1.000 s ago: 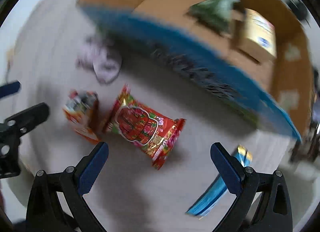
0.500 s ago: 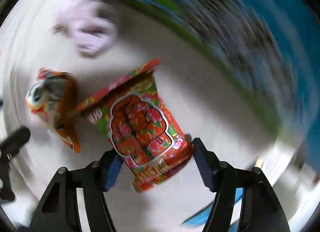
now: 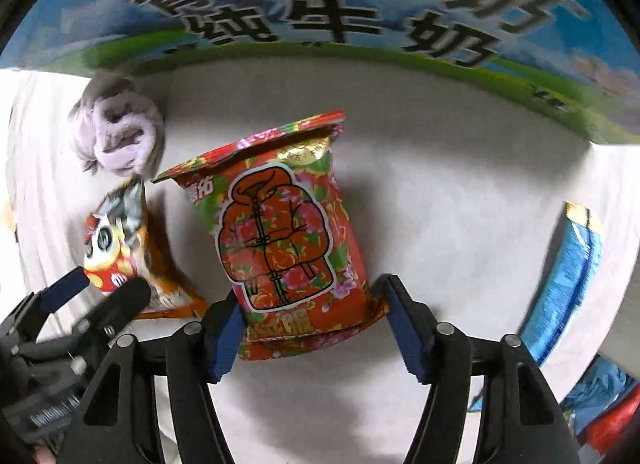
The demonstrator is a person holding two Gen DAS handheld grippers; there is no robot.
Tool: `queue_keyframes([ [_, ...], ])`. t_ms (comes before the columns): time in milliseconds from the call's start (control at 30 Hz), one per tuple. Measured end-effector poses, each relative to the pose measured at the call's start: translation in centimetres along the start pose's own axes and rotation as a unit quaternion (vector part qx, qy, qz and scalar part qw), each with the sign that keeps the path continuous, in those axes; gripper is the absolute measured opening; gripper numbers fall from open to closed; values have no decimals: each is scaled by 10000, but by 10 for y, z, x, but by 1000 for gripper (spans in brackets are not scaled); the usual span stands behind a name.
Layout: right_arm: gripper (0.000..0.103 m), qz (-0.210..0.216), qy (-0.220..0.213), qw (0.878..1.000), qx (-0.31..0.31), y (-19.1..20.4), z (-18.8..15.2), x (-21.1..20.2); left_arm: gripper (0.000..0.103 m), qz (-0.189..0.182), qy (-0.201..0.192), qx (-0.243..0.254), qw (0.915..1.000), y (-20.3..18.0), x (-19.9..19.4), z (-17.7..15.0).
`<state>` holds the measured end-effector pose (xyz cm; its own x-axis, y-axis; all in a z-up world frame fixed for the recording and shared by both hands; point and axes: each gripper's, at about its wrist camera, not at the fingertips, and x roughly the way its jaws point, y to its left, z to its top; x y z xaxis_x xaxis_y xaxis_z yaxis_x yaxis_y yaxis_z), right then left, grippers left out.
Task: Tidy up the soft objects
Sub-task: 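Grasp the panda snack bag with the left gripper while the right grasps the red jacket bag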
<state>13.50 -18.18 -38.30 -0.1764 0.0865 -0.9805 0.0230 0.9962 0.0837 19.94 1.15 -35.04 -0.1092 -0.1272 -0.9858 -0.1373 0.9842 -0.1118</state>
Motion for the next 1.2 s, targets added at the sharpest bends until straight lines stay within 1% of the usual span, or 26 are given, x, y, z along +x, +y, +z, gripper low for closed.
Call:
queue_keyframes([
  [33,59,-58,-9,9999,95,-3,-8,0,100,6,-2,42,10000,-1,1,1],
  [100,58,-103,9,9991,400,-17,-23,0,100,4,26,115,9999,-9,4,1],
  [167,59,33,76,9973,727,-34,-41,2,100,-103,66,122,9999,-15,2,-4],
  [200,60,97,123,9968,787,-38,-44,4,100,-177,87,136,9997,-19,2,-5],
  [267,62,266,199,9959,838,-47,-54,6,100,-201,74,174,9996,-33,5,-13],
  [300,65,286,177,9958,857,-50,-46,5,100,-208,76,189,9996,-36,5,-12],
  [400,70,226,-18,9967,780,-57,-53,-1,100,-157,75,213,9996,-52,11,-5],
  [433,74,150,-100,9974,695,-56,-53,-4,100,-134,68,221,9996,-51,10,-5],
  [467,74,134,-152,9976,664,-55,-60,-3,97,-92,64,245,9996,-50,12,-3],
  [533,74,107,-194,9980,588,-53,-57,-3,79,-43,71,307,9995,-51,18,1],
  [567,74,113,-176,9982,565,-52,-58,-3,65,65,91,374,9992,-55,21,2],
  [633,74,183,-203,9984,505,-43,-48,-13,56,151,2,465,9988,-61,19,4],
  [700,74,133,-238,9987,422,-38,-48,-15,55,136,-12,517,9986,-71,19,5],
  [767,74,135,-148,9990,403,-34,-26,-20,54,145,-15,553,9984,-72,17,1],
  [800,74,64,-106,9992,388,-31,-15,-24,51,162,-17,575,9982,-66,13,-5],
  [833,74,-10,-91,9993,359,-30,-13,-20,49,163,-8,590,9981,-66,13,-10],
  [900,74,-199,-5,9995,225,-28,-11,-10,49,154,35,628,9979,-66,12,-24],
  [967,73,-294,56,9995,130,-24,-13,-5,49,175,77,653,9977,-68,12,-38],
  [1033,56,-346,130,9992,162,-21,-18,-3,49,187,98,666,9976,-71,14,-44],
  [1100,56,-306,223,9989,260,-18,-25,-2,49,191,131,646,9976,-74,18,-48],
  [1167,56,-108,260,9989,375,-18,-27,-2,49,194,144,589,9980,-77,22,-46],
  [1200,56,-79,256,9988,421,-17,-28,-3,49,184,138,563,9981,-78,22,-45],
])
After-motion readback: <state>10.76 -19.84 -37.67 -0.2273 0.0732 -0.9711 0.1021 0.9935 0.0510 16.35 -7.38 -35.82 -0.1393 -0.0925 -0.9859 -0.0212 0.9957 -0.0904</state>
